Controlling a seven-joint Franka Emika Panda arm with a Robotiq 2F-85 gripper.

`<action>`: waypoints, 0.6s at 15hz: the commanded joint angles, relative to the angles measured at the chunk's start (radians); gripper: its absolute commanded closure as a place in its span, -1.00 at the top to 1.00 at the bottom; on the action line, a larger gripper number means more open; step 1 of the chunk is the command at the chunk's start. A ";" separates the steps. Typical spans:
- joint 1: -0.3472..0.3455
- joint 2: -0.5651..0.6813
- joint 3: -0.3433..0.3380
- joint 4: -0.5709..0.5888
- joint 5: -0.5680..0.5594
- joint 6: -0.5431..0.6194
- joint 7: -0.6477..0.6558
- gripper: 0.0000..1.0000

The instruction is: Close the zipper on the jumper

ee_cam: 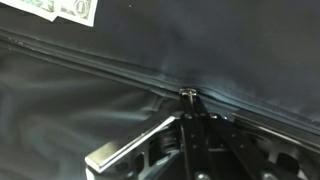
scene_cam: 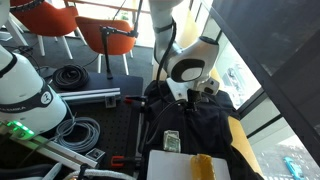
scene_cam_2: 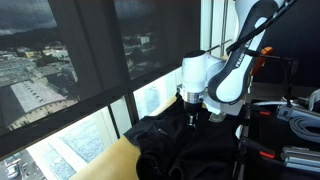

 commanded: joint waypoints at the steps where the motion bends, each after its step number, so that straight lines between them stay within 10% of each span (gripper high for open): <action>1: 0.073 -0.035 -0.008 -0.014 -0.052 -0.031 0.057 -0.98; 9: 0.156 -0.019 -0.013 0.027 -0.136 -0.057 0.081 -0.98</action>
